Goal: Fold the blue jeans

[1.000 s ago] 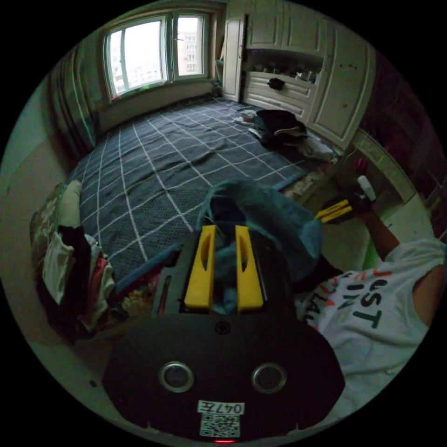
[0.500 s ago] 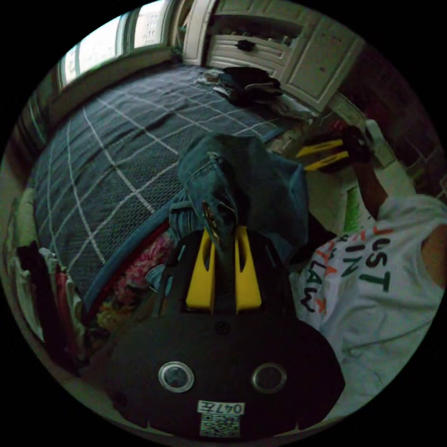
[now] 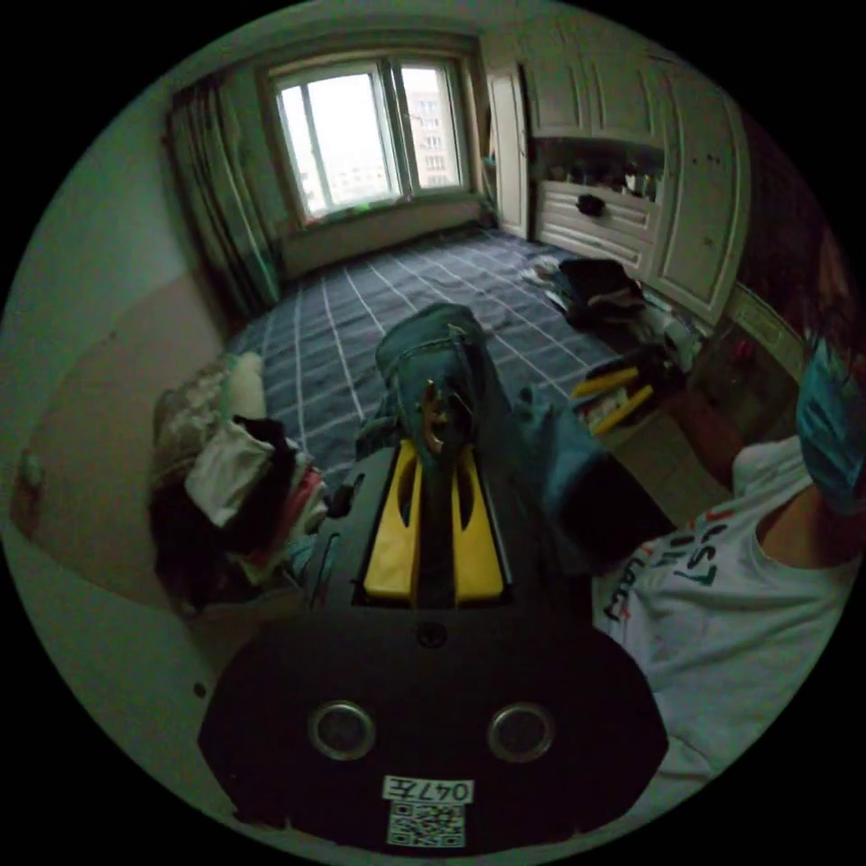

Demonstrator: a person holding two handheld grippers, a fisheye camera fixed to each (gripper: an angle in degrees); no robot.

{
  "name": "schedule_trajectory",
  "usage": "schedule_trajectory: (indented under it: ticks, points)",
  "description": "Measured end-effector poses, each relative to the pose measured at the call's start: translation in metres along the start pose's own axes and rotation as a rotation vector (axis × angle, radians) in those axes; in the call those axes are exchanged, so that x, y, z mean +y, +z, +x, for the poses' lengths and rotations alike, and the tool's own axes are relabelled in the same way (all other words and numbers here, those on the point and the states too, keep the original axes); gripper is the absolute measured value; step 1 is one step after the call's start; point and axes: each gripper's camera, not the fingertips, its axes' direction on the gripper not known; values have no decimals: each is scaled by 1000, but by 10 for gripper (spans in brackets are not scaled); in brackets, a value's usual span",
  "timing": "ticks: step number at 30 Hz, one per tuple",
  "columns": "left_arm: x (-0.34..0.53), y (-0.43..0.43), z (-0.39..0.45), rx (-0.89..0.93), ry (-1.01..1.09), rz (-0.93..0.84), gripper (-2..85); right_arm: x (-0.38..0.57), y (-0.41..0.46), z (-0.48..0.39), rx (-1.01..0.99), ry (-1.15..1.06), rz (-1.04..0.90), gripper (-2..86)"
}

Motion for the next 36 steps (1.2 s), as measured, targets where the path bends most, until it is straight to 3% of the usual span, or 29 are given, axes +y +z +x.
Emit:
schedule_trajectory:
  ticks: [4, 8, 14, 16, 20, 23, 25, 31, 36]
  points:
    - [-14, -58, 23, -194, 120, 190, 22, 2, -9, 19, 100, 25, 36, 126]
    - [-18, -101, 32, -117, 95, 286, 10, -6, 4, 44, 88, -8, -9, 168]
    - [-39, -109, 35, -146, 17, 197, 5, -19, 63, 67, -238, -31, -5, 174]
    - [-53, -115, 33, -137, 15, 203, 3, -26, 84, 53, -532, -71, 65, 143]
    - [-106, -120, 41, -150, 76, 189, 0, -45, 99, 22, -568, -143, 66, 66]
    - [-146, -122, 51, -246, 111, 219, 0, -57, 73, 39, -337, -83, 21, 49]
    - [-173, -121, 50, -266, 100, 266, 0, -56, 29, 78, 11, -7, -94, 37]
    - [-289, -88, 60, -228, 67, 359, 2, -36, -137, 193, 676, 319, -258, 6]
    - [-362, -99, 105, -133, 87, 528, 3, -28, -279, 215, 1070, 442, -268, -5]
